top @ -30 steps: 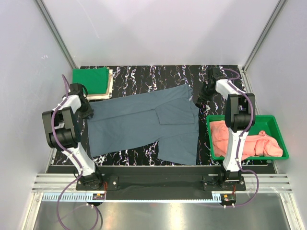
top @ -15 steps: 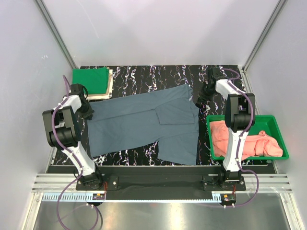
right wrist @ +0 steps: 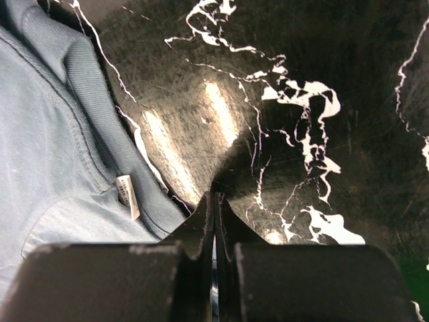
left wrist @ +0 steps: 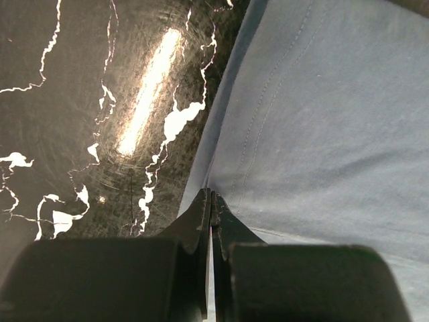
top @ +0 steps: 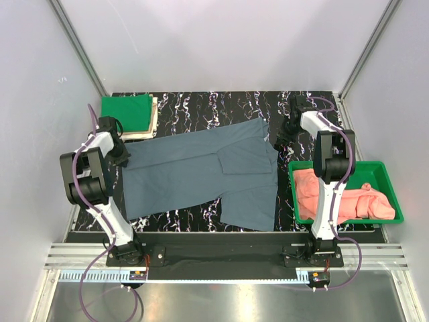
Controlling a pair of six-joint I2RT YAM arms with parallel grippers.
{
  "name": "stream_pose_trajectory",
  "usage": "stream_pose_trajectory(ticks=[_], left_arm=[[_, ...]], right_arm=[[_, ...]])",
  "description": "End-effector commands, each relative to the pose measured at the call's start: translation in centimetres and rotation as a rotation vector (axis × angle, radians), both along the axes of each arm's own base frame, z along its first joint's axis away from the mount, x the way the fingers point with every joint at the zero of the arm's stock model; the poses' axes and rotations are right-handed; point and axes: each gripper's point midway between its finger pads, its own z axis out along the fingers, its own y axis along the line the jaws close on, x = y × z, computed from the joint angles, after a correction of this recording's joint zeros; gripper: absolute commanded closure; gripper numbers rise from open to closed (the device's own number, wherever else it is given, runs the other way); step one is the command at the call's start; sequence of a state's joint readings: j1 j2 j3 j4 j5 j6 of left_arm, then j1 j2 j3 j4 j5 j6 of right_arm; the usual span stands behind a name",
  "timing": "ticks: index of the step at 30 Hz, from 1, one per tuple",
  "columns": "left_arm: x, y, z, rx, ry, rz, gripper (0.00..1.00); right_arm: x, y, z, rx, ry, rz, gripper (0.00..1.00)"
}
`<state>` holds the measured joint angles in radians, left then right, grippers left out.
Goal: Fold and stack the t-shirts
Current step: Fold the tshirt
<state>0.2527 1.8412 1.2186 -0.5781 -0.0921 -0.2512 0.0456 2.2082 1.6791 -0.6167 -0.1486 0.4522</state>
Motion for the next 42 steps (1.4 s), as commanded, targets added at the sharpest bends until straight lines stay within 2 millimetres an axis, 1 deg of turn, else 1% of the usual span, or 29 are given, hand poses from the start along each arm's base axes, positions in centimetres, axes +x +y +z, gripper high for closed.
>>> stream_pose_trajectory(ticks=[1, 2, 4, 5, 8, 9, 12, 13, 14, 16, 17, 18, 21, 27, 30, 34, 35, 37, 42], left_arm=[[1.6, 0.6, 0.8, 0.015, -0.039, 0.009, 1.00], [1.7, 0.4, 0.8, 0.003, -0.040, 0.003, 1.00], [1.8, 0.4, 1.0, 0.004, -0.049, -0.001, 1.00], [1.8, 0.5, 1.1, 0.008, -0.048, 0.002, 1.00], [1.8, 0.5, 1.1, 0.011, -0.049, -0.002, 1.00], [1.8, 0.4, 1.0, 0.006, -0.047, -0.004, 1.00], [1.7, 0.2, 0.8, -0.010, -0.047, -0.005, 1.00], [1.7, 0.0, 0.8, -0.015, -0.046, -0.007, 1.00], [1.7, 0.0, 0.8, -0.015, -0.043, -0.008, 1.00], [1.8, 0.0, 0.8, -0.016, -0.045, -0.009, 1.00], [1.8, -0.1, 0.8, -0.022, -0.047, -0.008, 1.00], [1.8, -0.2, 0.8, -0.026, -0.048, -0.010, 1.00], [1.8, -0.3, 0.8, -0.034, -0.050, -0.013, 1.00], [1.7, -0.4, 0.7, -0.038, -0.048, -0.016, 1.00], [1.8, -0.5, 0.6, -0.039, -0.048, -0.020, 1.00], [1.8, -0.5, 0.6, -0.041, -0.048, -0.020, 1.00], [1.8, -0.5, 0.6, -0.041, -0.048, -0.019, 1.00], [1.7, -0.6, 0.7, -0.042, -0.045, -0.020, 1.00], [1.9, -0.3, 1.1, -0.029, -0.056, -0.022, 1.00]], right_arm=[[0.9, -0.6, 1.6, -0.018, -0.029, -0.008, 1.00], [1.0, -0.6, 2.7, -0.019, -0.047, -0.011, 1.00], [0.8, -0.9, 3.7, -0.032, -0.058, -0.021, 1.00], [0.7, -0.9, 4.8, -0.032, -0.072, -0.022, 1.00], [0.2, -0.3, 6.1, -0.003, -0.076, -0.001, 1.00], [0.0, 0.2, 6.6, 0.019, -0.077, 0.017, 1.00], [-1.2, 0.7, 7.1, 0.030, -0.062, 0.042, 1.00], [-1.8, 0.6, 6.8, 0.020, -0.055, 0.047, 1.00], [-2.0, 0.5, 7.1, 0.012, -0.062, 0.048, 1.00], [-2.4, 0.5, 7.1, 0.010, -0.057, 0.057, 1.00], [-2.9, 0.6, 7.0, 0.017, -0.050, 0.064, 1.00], [-3.1, 1.2, 7.2, 0.047, -0.050, 0.083, 1.00], [-4.1, 2.4, 7.0, 0.083, -0.034, 0.116, 1.00], [-5.5, 3.0, 5.7, 0.082, 0.029, 0.148, 1.00], [-6.1, 3.1, 4.8, 0.073, 0.059, 0.162, 1.00], [-7.0, 4.0, 3.0, 0.049, 0.146, 0.209, 1.00], [-7.0, 3.5, 2.7, 0.010, 0.159, 0.200, 1.00], [-7.4, 3.2, 1.9, -0.013, 0.199, 0.194, 1.00], [-7.5, 2.1, 0.9, -0.082, 0.226, 0.167, 1.00]])
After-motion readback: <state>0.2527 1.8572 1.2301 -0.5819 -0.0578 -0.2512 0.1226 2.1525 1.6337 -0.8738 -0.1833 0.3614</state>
